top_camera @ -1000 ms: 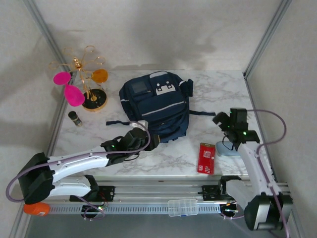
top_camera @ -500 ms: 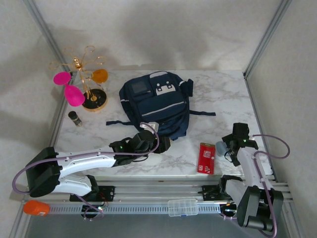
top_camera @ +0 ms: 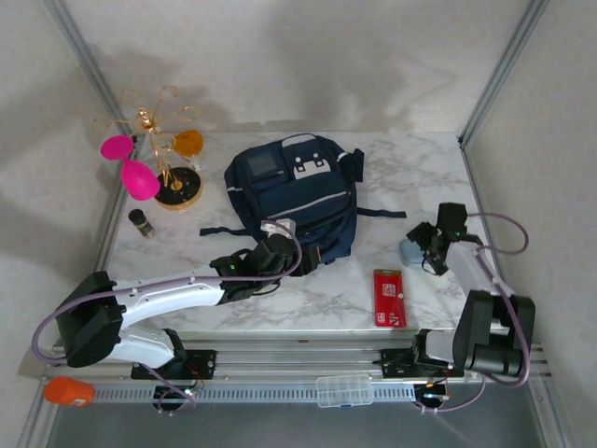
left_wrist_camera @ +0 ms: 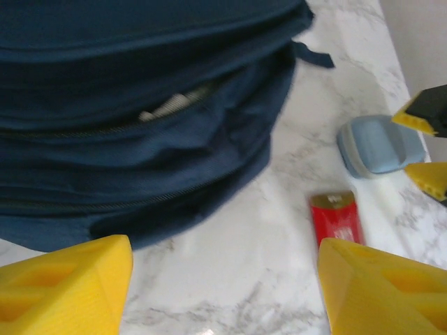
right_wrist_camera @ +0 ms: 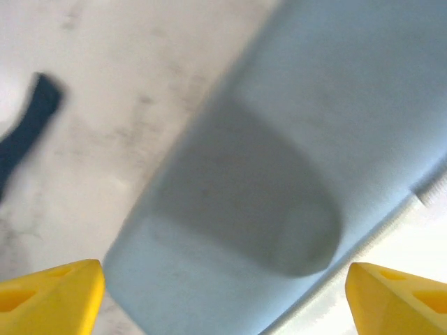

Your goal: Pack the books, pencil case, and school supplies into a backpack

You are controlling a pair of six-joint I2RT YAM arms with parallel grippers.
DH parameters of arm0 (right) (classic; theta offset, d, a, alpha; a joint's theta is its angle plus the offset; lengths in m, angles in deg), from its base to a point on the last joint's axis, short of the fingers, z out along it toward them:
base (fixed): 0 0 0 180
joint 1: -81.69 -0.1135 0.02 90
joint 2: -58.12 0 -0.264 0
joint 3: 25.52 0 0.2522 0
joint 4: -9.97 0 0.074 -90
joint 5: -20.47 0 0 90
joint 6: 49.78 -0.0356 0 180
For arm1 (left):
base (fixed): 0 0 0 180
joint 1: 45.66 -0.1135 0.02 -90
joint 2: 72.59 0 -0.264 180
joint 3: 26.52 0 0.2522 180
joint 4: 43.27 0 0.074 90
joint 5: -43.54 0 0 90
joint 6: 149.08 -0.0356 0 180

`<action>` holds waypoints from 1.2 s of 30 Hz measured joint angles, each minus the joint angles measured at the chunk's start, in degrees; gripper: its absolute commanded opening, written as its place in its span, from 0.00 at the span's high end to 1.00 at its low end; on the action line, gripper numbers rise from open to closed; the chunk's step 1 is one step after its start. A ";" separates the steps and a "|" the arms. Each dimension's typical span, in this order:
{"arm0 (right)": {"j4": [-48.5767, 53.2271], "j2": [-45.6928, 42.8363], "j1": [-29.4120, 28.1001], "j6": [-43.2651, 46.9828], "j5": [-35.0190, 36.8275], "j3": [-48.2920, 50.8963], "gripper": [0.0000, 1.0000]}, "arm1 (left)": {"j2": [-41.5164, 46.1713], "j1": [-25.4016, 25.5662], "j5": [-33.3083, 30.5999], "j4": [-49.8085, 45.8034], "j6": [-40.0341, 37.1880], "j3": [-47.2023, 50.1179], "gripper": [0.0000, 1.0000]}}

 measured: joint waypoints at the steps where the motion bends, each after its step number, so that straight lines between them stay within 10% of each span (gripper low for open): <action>1: -0.46 2.14 -0.70 1.49 -0.39 -1.90 0.11 | -0.26 -0.83 -0.22 -0.35 0.20 -0.09 0.30; 11: -0.13 12.50 -1.92 6.60 -2.08 -12.37 0.01 | -3.54 -6.47 -0.13 -3.63 0.33 -4.83 0.29; 23: 0.87 7.65 14.03 0.90 1.40 -4.74 0.01 | -11.32 -8.22 4.09 -5.73 -2.51 -14.43 0.26; 36: -2.69 31.26 -1.18 7.96 -6.93 -25.33 0.10 | -13.42 -10.86 7.28 -7.26 -2.84 -15.21 0.22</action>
